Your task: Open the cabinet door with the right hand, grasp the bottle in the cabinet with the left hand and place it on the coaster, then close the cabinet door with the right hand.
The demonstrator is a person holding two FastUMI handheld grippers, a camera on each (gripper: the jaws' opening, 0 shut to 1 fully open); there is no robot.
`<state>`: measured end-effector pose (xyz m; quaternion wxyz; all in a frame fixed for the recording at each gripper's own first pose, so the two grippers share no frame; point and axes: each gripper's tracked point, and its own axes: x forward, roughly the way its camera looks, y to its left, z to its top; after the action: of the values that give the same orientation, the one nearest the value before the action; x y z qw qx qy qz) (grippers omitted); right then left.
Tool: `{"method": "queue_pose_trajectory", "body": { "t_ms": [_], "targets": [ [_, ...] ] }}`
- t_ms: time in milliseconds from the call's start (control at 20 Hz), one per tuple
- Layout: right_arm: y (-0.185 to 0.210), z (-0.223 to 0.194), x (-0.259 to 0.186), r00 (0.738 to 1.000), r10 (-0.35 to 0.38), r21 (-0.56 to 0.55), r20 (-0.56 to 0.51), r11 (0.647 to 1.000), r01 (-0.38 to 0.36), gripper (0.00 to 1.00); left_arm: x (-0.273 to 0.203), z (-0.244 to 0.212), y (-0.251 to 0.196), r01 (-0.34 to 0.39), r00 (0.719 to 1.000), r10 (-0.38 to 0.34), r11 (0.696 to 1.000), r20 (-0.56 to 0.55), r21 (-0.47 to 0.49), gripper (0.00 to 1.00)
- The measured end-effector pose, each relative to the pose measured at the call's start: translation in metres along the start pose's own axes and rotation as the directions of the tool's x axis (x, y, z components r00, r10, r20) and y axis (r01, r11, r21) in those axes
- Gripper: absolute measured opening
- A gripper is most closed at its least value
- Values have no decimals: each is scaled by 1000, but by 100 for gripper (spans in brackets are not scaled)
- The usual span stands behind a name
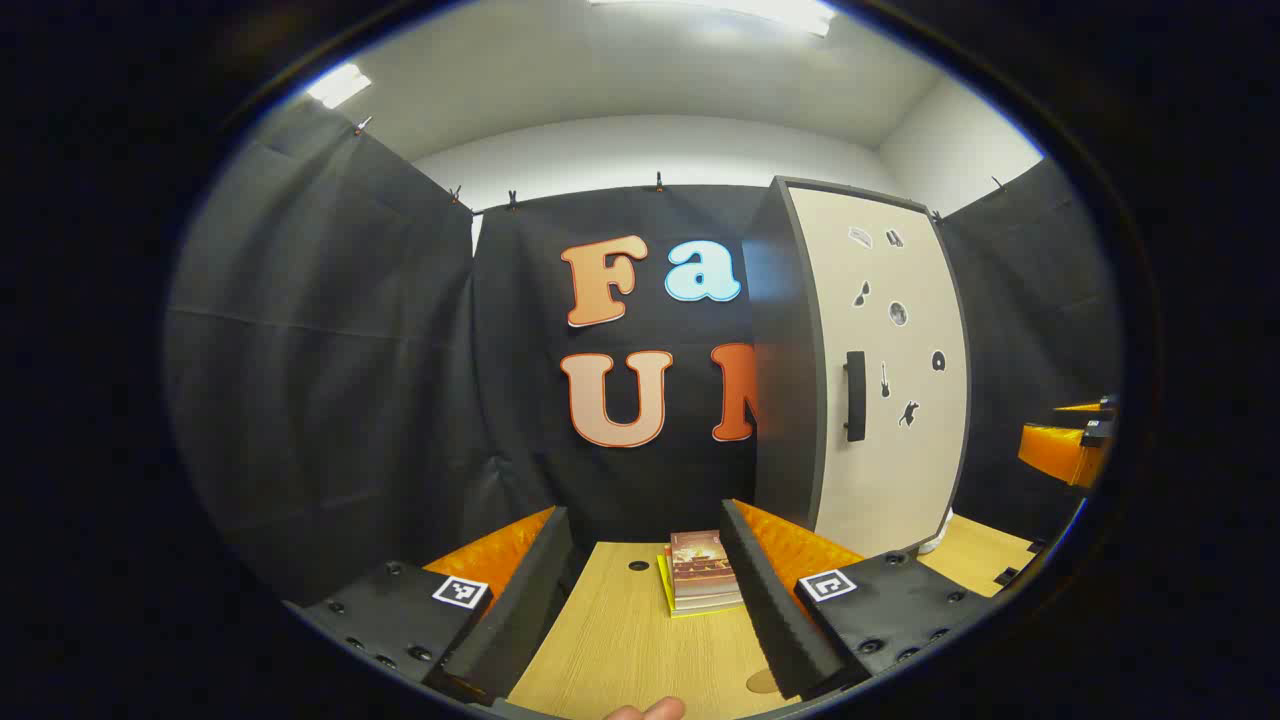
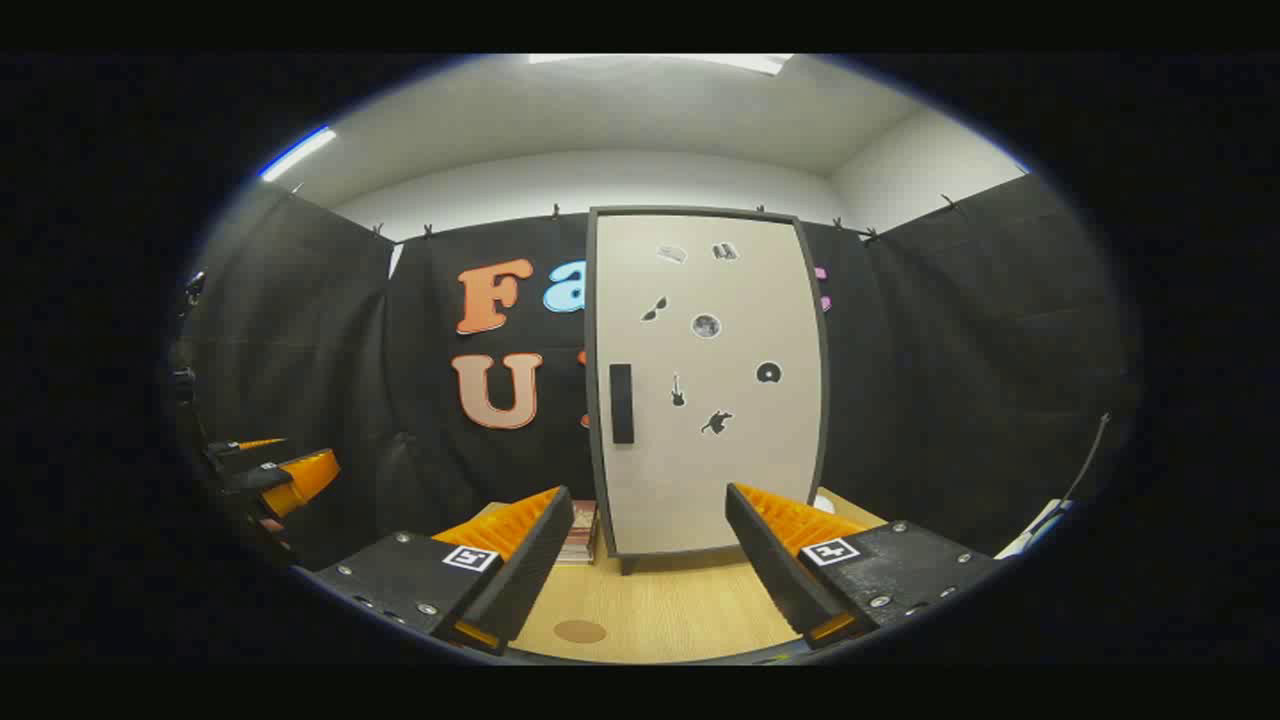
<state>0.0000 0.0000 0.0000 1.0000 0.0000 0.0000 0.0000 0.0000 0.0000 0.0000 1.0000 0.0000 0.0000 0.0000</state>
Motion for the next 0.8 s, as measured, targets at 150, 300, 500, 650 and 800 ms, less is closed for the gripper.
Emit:
{"method": "queue_pose_trajectory", "body": {
  "t_ms": [150,300,500,650,800],
  "targets": [
    [-2,-1,3,1000,-1,0,-5,1000,1,95,3,-2,2,-14,1000,14,1000,-8,0,97],
    [-5,-5,8,1000,1,1,-11,1000,-1,94,4,-3,3,-20,1000,20,1000,-11,1,97],
    [-6,-7,13,1000,1,6,-15,1000,-1,95,7,-6,3,-27,999,27,1000,-17,7,97],
    [-4,-7,18,1000,3,6,-13,1000,-3,95,11,-8,5,-30,999,31,1000,-21,7,97],
    [-6,-8,22,1000,1,3,-15,1000,-1,95,15,-11,5,-32,999,32,999,-24,4,97]
  ]
}}
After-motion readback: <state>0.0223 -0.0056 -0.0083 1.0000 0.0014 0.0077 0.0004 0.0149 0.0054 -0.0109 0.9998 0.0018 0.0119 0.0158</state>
